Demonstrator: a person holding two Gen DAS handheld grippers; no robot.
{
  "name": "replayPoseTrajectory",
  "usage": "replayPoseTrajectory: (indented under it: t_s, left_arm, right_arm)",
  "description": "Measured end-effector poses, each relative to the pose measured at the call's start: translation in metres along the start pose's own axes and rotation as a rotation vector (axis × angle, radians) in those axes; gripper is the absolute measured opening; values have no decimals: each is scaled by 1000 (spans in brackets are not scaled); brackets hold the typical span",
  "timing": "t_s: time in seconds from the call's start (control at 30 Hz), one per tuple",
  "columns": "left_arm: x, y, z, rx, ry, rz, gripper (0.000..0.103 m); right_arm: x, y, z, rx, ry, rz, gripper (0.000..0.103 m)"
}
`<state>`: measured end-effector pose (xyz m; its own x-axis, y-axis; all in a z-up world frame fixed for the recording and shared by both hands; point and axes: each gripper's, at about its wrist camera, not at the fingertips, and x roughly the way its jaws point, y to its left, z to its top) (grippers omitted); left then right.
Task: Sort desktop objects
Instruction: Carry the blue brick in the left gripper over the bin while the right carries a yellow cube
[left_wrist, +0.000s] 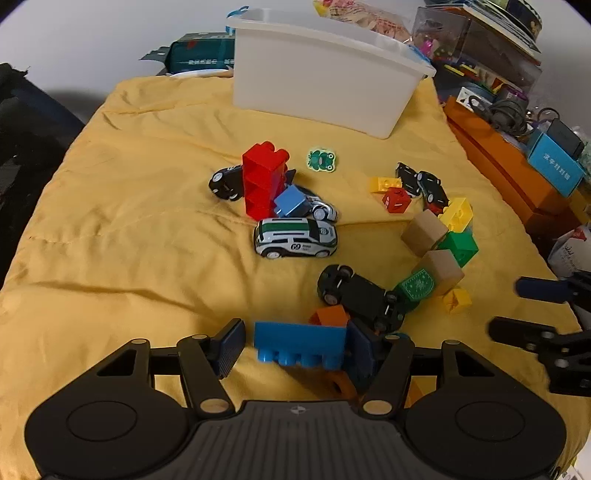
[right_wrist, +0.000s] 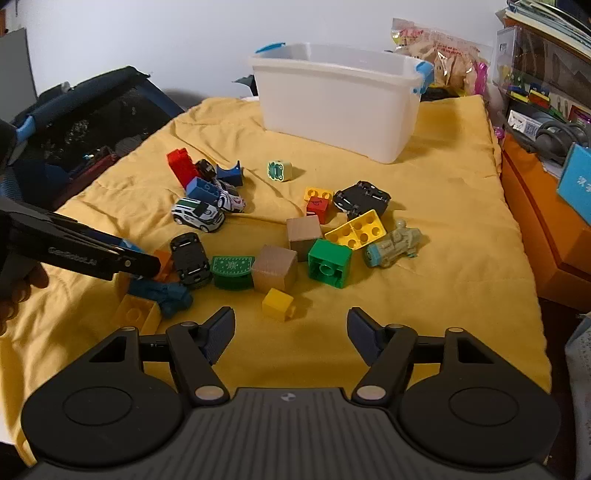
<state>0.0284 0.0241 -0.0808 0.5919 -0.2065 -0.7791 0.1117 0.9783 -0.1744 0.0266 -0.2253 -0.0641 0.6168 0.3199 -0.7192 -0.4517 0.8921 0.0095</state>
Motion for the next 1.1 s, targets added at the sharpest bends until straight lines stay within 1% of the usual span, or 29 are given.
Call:
replayPoseTrajectory:
  t_s: [0.07, 0.1, 0.13, 0.2, 0.23, 0.27, 0.3, 0.37, 0.47, 0.53, 0.6, 0.7, 0.8, 0.87, 1.0, 1.03, 1.1]
  left_arm:
    - [2, 1, 2, 20, 5, -26, 63]
    - [3, 2, 2, 32, 7, -43, 58]
    - [3, 3, 3, 41, 6, -61, 55]
    - [4, 3, 5, 51, 12, -80, 55]
    - [5, 4, 6, 49, 16, -89, 55]
    - [5, 6, 7, 43, 20, -99, 55]
    - [5, 6, 8, 39, 26, -107, 55]
    - [3, 7, 9, 39, 32, -115, 55]
    - [-3, 10, 15, 27, 16, -131, 55]
    - [-12, 11, 22, 29, -11, -140, 55]
    - [-23, 10, 33, 54, -45, -135, 55]
    - [-38, 8, 55, 72, -87, -126, 55]
    - [-51, 4, 90, 74, -147, -113, 55]
    - [-56, 0, 116, 71, -182, -106, 55]
    - [-60, -12, 179, 77, -271, -114, 55]
    - [-59, -16, 197, 86, -291, -111, 55]
    - [-50, -22, 229, 98, -317, -114, 55]
  right_arm:
    - [9, 4, 3, 1, 5, -11, 59]
    - [14, 5, 4, 11, 5, -13, 58]
    - [20, 5, 5, 23, 15, -20, 53]
    - [27, 4, 5, 56, 33, -14, 51]
    - [30, 4, 5, 71, 39, -4, 45]
    - [33, 4, 4, 78, 50, 1, 31]
    - [35, 4, 4, 88, 60, -1, 28]
    - [34, 0, 2, 124, 57, 4, 28]
    - [29, -3, 2, 151, 41, 14, 28]
    - [19, -5, 4, 163, 5, 13, 28]
    - [5, -7, 9, 163, -28, 8, 28]
    - [-15, -9, 24, 150, -84, 4, 28]
    - [-28, -15, 53, 143, -154, -2, 28]
    - [-35, -21, 80, 141, -209, -9, 28]
    - [-36, -40, 148, 140, -309, -15, 28]
    - [-34, -45, 164, 145, -324, -14, 28]
    - [-22, -57, 198, 146, -323, 0, 28]
